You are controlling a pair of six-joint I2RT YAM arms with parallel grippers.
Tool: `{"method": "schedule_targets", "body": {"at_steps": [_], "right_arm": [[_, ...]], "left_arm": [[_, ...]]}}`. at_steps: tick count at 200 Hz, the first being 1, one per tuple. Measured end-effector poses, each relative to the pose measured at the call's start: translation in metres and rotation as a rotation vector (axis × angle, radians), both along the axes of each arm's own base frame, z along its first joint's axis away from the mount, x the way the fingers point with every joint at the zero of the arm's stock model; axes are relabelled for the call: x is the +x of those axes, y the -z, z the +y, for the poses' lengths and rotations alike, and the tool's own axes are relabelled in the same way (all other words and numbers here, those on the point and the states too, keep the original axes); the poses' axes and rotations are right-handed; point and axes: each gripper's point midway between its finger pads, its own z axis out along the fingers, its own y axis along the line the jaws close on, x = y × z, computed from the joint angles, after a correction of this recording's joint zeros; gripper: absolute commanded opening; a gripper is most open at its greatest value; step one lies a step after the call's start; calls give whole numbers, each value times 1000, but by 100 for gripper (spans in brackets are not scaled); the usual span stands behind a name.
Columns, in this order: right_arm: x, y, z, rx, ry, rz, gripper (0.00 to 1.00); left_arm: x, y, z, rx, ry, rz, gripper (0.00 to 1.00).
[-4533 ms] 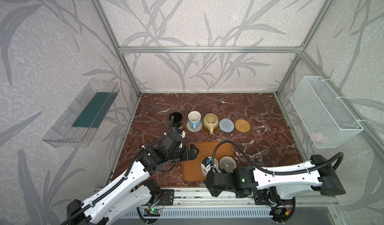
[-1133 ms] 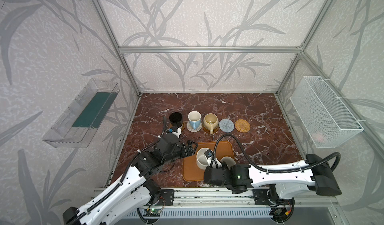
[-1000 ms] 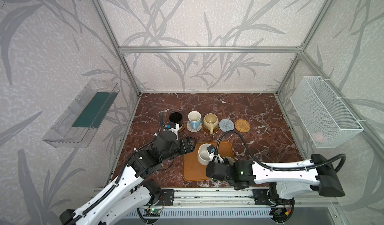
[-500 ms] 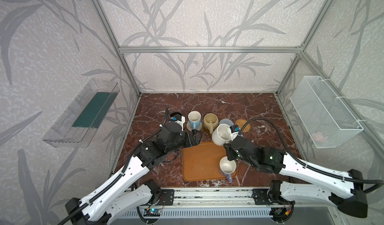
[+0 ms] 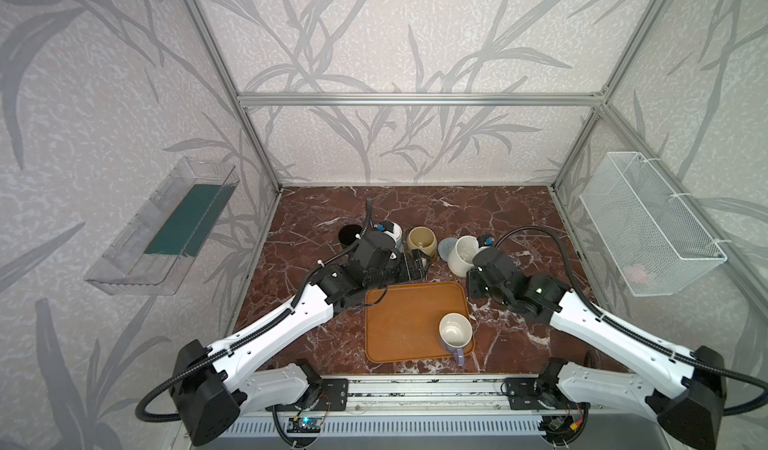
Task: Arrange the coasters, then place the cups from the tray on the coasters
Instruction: 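Carry the speckled mug with right gripper onto the grey knitted coaster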
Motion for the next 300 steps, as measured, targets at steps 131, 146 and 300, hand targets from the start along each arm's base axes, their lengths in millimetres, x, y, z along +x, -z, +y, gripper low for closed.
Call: {"method": "schedule_targets", "body": {"at_steps": [131, 146, 300], "right_arm": [[76, 55, 0, -99, 127, 74, 0], [84, 58, 2, -96, 132, 75, 0], [116, 89, 8, -92, 157, 116, 0]], "left_arm": [[18, 35, -24, 29, -5, 45, 99], [20, 40, -24, 35, -8, 52, 99], [45, 39, -35, -33, -52, 32, 99]]}}
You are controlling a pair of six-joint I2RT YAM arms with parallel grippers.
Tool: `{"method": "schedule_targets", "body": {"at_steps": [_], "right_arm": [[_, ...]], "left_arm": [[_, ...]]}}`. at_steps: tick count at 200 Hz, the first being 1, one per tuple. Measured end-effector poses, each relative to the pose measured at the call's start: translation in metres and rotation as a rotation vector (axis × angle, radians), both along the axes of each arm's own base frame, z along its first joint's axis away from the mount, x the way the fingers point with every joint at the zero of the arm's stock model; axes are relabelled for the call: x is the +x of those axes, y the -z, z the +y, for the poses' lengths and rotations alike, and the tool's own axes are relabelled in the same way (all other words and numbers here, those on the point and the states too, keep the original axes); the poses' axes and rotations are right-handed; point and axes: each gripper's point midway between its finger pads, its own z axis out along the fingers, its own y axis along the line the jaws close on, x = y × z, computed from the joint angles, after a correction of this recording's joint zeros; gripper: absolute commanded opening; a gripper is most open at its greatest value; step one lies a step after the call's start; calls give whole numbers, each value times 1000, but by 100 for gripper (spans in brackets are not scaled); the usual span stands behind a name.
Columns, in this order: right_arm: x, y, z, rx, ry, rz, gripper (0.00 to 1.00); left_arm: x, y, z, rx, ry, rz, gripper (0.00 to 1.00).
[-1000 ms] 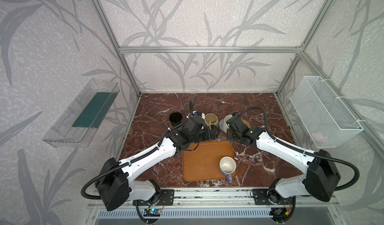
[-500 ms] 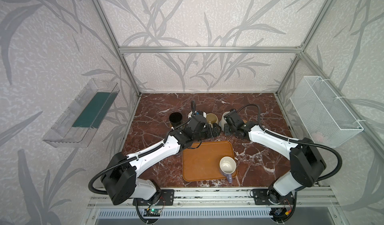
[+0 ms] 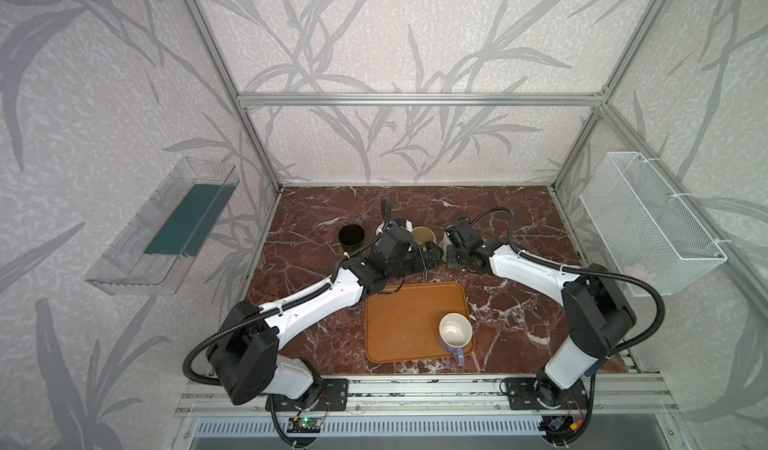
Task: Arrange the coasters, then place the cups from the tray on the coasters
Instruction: 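Carry the speckled mug with right gripper onto the grey knitted coaster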
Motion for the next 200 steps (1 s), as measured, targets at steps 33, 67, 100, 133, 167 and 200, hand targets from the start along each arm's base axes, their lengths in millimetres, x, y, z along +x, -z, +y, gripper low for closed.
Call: {"method": "schedule_targets", "body": {"at_steps": [33, 67, 100, 133, 167, 200], "right_arm": [[3, 7, 0, 8, 11, 19, 0], [9, 6, 5, 18, 8, 13, 0], [9, 6, 5, 18, 8, 12, 0], [10, 8, 4, 15, 12, 8, 0], [11, 10, 4, 16, 16, -1, 0], [12, 10, 3, 16, 19, -5, 12]], "left_arm": [[2, 9, -3, 11, 2, 18, 99], [2, 14, -3, 17, 0, 29, 99], [2, 14, -3, 16, 0, 28, 99], [2, 14, -3, 17, -1, 29, 99], [2, 14, -3, 17, -1, 28, 99], [2, 14, -3, 17, -1, 28, 99]]}}
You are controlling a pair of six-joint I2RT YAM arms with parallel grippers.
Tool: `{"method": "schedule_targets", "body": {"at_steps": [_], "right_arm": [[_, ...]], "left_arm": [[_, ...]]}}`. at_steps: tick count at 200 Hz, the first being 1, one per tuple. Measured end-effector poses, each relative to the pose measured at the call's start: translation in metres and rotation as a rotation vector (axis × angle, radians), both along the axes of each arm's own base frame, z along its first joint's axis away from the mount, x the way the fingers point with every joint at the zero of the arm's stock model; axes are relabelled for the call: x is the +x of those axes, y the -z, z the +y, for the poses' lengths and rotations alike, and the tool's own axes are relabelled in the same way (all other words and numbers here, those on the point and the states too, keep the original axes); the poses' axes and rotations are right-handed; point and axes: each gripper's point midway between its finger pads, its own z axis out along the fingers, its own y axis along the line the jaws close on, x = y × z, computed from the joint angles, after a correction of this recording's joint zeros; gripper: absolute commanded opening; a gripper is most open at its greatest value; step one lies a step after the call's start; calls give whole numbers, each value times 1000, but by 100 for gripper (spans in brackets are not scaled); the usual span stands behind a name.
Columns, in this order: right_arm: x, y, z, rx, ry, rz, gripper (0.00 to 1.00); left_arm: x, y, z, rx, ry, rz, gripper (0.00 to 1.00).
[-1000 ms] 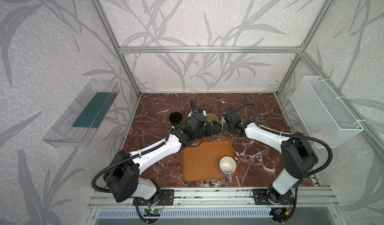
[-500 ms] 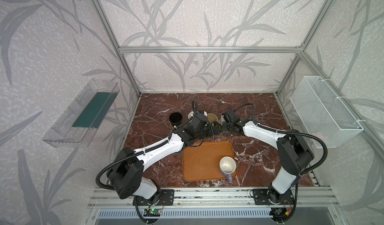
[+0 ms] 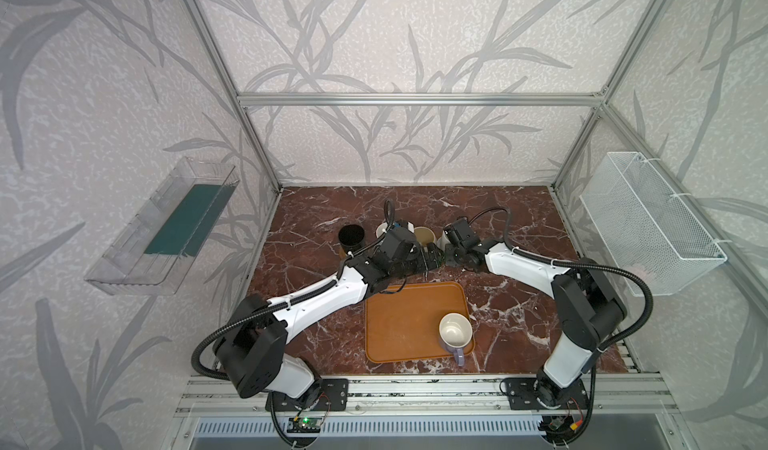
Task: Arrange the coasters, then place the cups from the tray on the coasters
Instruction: 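Carry the speckled mug with right gripper onto the grey knitted coaster, then release the speckled mug and raise right gripper off it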
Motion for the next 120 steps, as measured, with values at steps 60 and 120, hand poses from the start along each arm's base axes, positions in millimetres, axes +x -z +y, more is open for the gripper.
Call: {"method": "schedule_targets", "body": {"at_steps": [60, 120], "right_arm": [[0, -2, 0, -1, 0, 3, 53], [-4, -12, 0, 4, -19, 0, 99]], "left_arm": [[0, -1, 0, -1, -2, -2, 99], [-3, -15, 6, -5, -3, -29, 99]]}}
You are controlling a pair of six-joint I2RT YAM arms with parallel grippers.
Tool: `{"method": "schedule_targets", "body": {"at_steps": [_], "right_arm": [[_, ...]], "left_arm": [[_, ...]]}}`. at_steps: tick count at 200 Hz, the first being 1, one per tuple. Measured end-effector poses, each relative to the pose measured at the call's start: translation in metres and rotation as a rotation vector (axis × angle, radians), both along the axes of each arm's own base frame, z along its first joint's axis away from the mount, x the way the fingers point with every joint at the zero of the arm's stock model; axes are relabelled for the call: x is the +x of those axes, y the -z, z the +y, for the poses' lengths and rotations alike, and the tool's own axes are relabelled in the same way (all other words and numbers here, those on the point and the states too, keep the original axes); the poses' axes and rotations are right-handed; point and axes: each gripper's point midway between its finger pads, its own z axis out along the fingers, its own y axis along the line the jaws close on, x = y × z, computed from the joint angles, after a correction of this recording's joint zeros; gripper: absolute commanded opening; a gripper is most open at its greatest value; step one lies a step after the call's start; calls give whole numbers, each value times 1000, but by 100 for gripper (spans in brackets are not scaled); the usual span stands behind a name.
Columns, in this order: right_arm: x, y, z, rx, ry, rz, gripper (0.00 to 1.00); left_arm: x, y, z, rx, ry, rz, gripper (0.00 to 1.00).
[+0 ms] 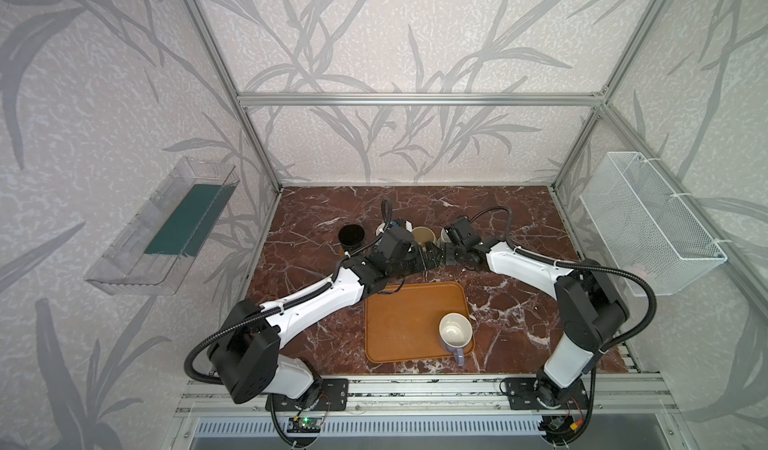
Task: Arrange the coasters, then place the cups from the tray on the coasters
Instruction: 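Release the speckled mug and raise right gripper off it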
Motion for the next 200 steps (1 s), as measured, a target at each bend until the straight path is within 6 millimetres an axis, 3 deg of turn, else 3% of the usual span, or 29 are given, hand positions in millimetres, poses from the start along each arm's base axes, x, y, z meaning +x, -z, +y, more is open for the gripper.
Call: {"method": "schedule_targets", "body": {"at_steps": [50, 71, 99, 125, 200], "right_arm": [[-16, -73, -11, 79, -13, -148, 99], [-30, -90, -23, 84, -21, -190, 99], [-49, -87, -40, 32, -58, -167, 99], [-82, -81, -50, 26, -125, -125, 99], [-174, -68, -51, 142, -310, -27, 99]], "left_arm": [[-8, -37, 11, -49, 9, -87, 99], [-13, -43, 16, -58, 19, -105, 99], [-21, -43, 19, -58, 42, -105, 99], [-29, -44, 23, -40, 70, -102, 99], [-51, -24, 23, -11, 156, -25, 97]]}}
